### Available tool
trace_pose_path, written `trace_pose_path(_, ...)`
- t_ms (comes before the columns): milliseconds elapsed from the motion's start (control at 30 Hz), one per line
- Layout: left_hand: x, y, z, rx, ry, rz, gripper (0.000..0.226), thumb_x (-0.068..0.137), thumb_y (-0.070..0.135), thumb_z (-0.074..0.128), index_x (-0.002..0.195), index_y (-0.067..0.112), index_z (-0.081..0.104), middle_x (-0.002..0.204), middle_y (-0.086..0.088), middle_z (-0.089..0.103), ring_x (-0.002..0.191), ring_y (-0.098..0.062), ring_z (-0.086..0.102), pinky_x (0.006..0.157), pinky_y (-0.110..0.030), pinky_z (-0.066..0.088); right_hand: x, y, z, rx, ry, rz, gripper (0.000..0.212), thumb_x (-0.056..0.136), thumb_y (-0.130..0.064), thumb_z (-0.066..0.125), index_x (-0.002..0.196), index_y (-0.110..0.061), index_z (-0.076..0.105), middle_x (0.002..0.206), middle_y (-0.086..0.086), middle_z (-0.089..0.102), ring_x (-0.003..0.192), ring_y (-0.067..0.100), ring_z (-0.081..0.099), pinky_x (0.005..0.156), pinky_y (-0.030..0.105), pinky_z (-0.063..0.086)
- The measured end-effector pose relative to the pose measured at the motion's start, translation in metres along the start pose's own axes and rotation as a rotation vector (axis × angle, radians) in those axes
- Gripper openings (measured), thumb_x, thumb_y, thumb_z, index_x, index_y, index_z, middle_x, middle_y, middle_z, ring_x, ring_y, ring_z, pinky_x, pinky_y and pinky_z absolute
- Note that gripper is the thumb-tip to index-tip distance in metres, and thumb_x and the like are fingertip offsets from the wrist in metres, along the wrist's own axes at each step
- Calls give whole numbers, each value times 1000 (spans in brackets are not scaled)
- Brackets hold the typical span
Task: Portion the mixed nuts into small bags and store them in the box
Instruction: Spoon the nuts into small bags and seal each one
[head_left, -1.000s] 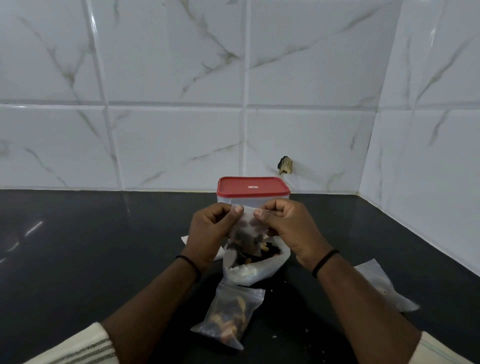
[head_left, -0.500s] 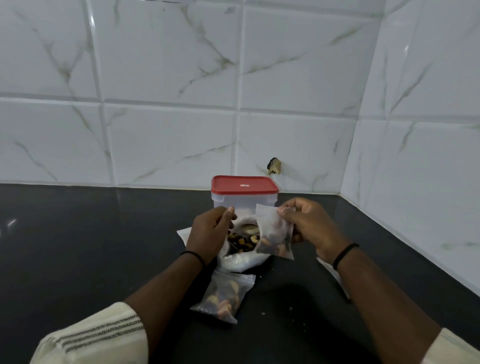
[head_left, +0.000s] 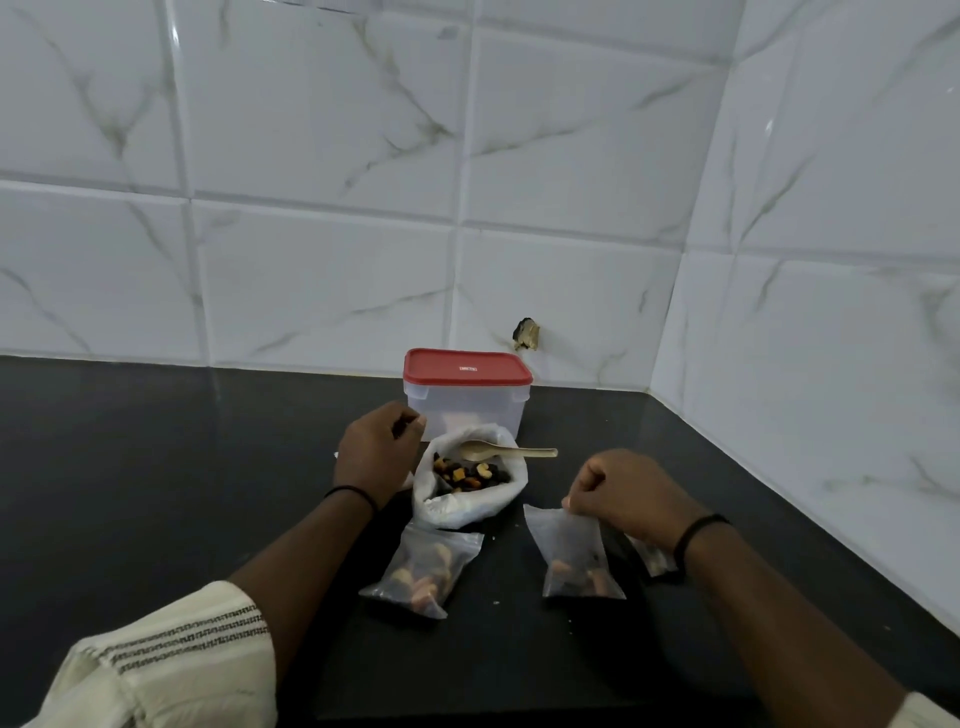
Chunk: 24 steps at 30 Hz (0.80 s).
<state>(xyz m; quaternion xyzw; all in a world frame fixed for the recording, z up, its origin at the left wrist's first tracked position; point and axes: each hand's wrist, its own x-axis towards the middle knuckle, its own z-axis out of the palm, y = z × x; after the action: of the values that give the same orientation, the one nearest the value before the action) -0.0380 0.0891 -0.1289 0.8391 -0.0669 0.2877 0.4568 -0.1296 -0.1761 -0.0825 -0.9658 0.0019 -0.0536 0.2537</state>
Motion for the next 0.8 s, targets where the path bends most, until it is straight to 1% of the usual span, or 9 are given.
trace_pose_path(33, 0, 0, -1, 25, 6, -11, 16, 91, 23, 62, 75, 20, 63, 69, 5, 62, 69, -17, 58, 61, -27, 38, 2, -2, 0, -62, 53, -22, 13, 83, -29, 76, 76, -21, 69, 81, -9, 69, 74, 4, 62, 62, 20, 47)
trace_pose_path(100, 3, -2, -3, 86, 25, -44, 12, 90, 24, 63, 80, 18, 65, 74, 3, 64, 73, -19, 59, 63, -27, 40, 8, -6, 2, -62, 148, -78, 14, 84, -32, 74, 76, -22, 68, 80, -9, 69, 74, 4, 62, 65, 21, 49)
trace_pose_path(200, 10, -4, -9, 247, 68, -81, 14, 88, 29, 63, 85, 16, 67, 83, -1, 67, 78, -22, 61, 67, -30, 46, 24, -21, 6, -32, 229, -171, 15, 86, -32, 70, 76, -20, 70, 74, -10, 67, 68, 4, 60, 58, 17, 43)
trace_pose_path(233, 11, -5, -12, 352, 42, -73, 17, 87, 33, 63, 84, 16, 67, 85, -2, 67, 80, -23, 61, 68, -32, 48, 31, -27, 9, -26, 236, -200, 17, 87, -32, 69, 76, -19, 70, 74, -10, 66, 67, 4, 60, 58, 18, 43)
trace_pose_path(333, 11, -1, -19, 615, -184, -65, 28, 81, 49, 61, 72, 22, 60, 83, -1, 65, 80, -24, 62, 68, -30, 51, 52, -49, 23, 43, 224, -294, 18, 88, -32, 67, 77, -18, 70, 76, -7, 69, 69, 6, 62, 64, 25, 51)
trace_pose_path(400, 10, 2, -22, 663, -278, -55, 31, 76, 54, 62, 71, 24, 58, 82, 1, 65, 79, -22, 63, 65, -28, 49, 65, -66, 36, 87, 202, -354, 16, 89, -33, 66, 79, -21, 70, 76, -8, 69, 70, 4, 63, 65, 26, 53)
trace_pose_path(533, 12, 1, -27, 796, -360, -45, 38, 70, 58, 65, 92, 26, 65, 98, 3, 64, 93, -22, 63, 75, -29, 50, 78, -84, 68, 121, 186, -456, 14, 90, -35, 66, 81, -24, 69, 73, -10, 66, 69, 3, 62, 65, 24, 52)
trace_pose_path(667, 18, -3, -26, 833, -451, -76, 33, 72, 56, 68, 83, 25, 61, 98, 1, 66, 92, -23, 63, 76, -30, 50, 82, -81, 85, -1, 181, -542, 13, 87, -41, 64, 80, -30, 68, 73, -13, 67, 71, 4, 60, 66, 26, 49)
trace_pose_path(800, 21, -1, -23, 837, -461, -80, 32, 76, 49, 74, 91, 22, 70, 96, 1, 68, 88, -20, 64, 72, -29, 50, 82, -73, 80, 21, 183, -534, 12, 89, -38, 66, 83, -28, 69, 74, -11, 67, 70, 3, 59, 63, 20, 46)
